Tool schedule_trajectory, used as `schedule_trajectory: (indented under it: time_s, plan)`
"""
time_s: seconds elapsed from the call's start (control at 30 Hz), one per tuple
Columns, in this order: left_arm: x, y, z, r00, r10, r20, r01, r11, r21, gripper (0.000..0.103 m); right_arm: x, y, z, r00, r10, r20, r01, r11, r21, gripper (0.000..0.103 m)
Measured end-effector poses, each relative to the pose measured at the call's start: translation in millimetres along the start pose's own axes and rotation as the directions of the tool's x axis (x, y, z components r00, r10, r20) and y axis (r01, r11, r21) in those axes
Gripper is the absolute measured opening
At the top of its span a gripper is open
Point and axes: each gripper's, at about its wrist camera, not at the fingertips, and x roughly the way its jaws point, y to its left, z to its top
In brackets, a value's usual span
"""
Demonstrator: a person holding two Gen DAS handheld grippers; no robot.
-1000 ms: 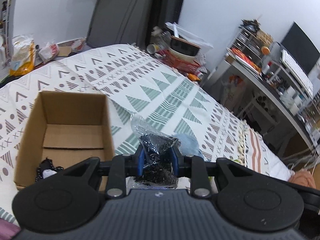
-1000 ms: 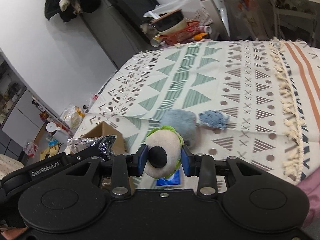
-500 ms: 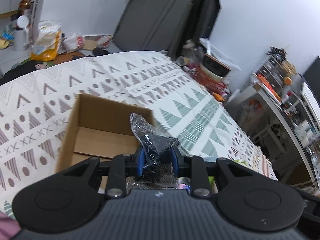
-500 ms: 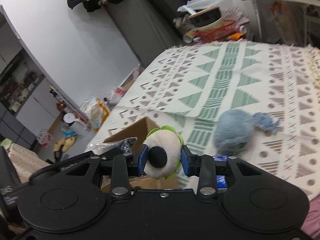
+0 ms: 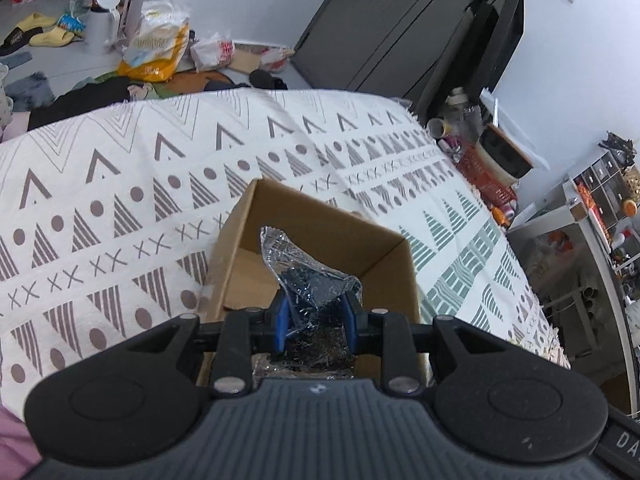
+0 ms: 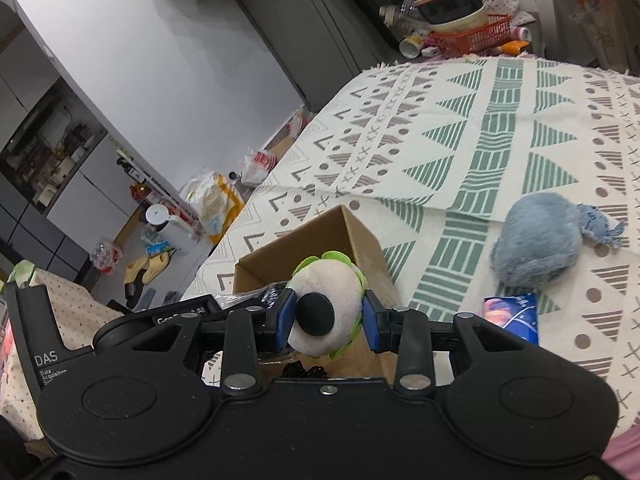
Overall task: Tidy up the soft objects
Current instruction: 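Carry the mesh bag and eyeball plush into the box and release both, then reach the left tool to the blue tissue pack and grasp it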
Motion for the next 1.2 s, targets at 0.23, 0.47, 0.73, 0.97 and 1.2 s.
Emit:
schedule_trajectory:
  time_s: [0.23,0.47,0.73,0.97,1.2]
  plan:
    - [12.9,-8.2,-3.0,0.999,0.004,-0.048,-0.002,0.999,0.033,0.037,16.6,2.6,-5.2,0.999,-0.007,-0.037,0.006,1.000,-0.011,0.035]
    - [2.6,-4.3,2.6,1.000,0.007,0.001,-0.007,1.000,-0.019,0.053,31.2,6.6,-8.7,0.997,-0.008,-0.081,0.005,0.999,-0.040,0.039]
    - [-1.2,-7.6,3.7,1.000,0.015,0.003,-0.015,1.000,-0.020,0.056,18.9,-0.6,-7.4,0.998,-0.012,-0.064,0.008,0.998,-0.055,0.055]
    - [-9.1,-26.2,-3.9,0.999,0.035,0.024,-0.036,0.998,0.042,0.079,-9.0,-30.1,-5.7,0.998,-0.055,-0.032,0.053,0.998,-0.040,0.061]
    - [-15.8,-45.8,-15.6,0.999,0.030,0.030,-0.032,0.995,0.091,0.080,-36.8,-60.8,-6.4,0.995,-0.101,-0.002,0.101,0.995,-0.016,0.066]
